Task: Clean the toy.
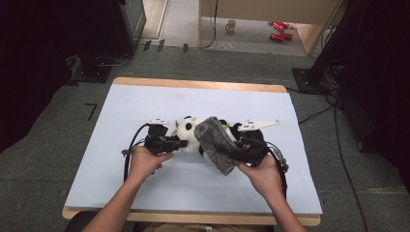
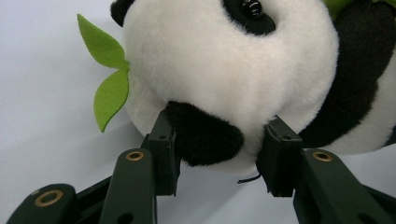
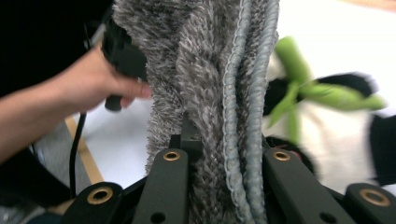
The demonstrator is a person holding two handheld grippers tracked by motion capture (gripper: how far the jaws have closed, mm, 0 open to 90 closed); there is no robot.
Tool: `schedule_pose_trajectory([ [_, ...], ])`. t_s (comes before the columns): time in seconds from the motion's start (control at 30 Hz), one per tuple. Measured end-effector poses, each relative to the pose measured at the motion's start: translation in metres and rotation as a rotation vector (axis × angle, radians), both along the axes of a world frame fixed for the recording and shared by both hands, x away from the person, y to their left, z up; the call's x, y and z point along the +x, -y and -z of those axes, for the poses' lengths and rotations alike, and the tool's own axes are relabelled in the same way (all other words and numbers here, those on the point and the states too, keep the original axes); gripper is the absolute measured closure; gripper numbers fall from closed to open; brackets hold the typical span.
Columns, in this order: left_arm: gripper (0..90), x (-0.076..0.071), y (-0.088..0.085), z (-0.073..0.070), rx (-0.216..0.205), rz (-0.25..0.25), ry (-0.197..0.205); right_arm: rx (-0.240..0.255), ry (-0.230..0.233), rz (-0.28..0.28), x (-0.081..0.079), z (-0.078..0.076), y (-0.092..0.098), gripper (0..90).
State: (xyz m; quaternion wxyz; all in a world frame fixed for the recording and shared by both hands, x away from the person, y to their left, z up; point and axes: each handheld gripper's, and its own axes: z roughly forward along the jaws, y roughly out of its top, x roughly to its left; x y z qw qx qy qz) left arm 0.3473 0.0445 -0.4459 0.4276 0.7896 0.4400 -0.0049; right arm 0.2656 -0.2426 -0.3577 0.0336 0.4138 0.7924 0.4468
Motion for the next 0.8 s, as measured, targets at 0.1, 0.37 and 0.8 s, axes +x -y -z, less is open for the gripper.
schedule_pose_trajectory([
  [0.1, 50.3, 0.001, -0.003, 0.001, -0.008, 0.02, 0.021, -0.069, -0.022, 0.011, 0.004, 0.015, -0.003, 78.4],
  [0.37, 26.8, 0.008, -0.012, -0.003, -0.046, 0.111, 0.098, -0.085, 0.021, 0.072, 0.011, 0.018, 0.01, 78.5],
  [0.8, 24.6, 0.041, -0.015, -0.007, -0.073, 0.26, 0.233, -0.05, 0.008, 0.103, 0.045, 0.011, 0.03, 78.4],
])
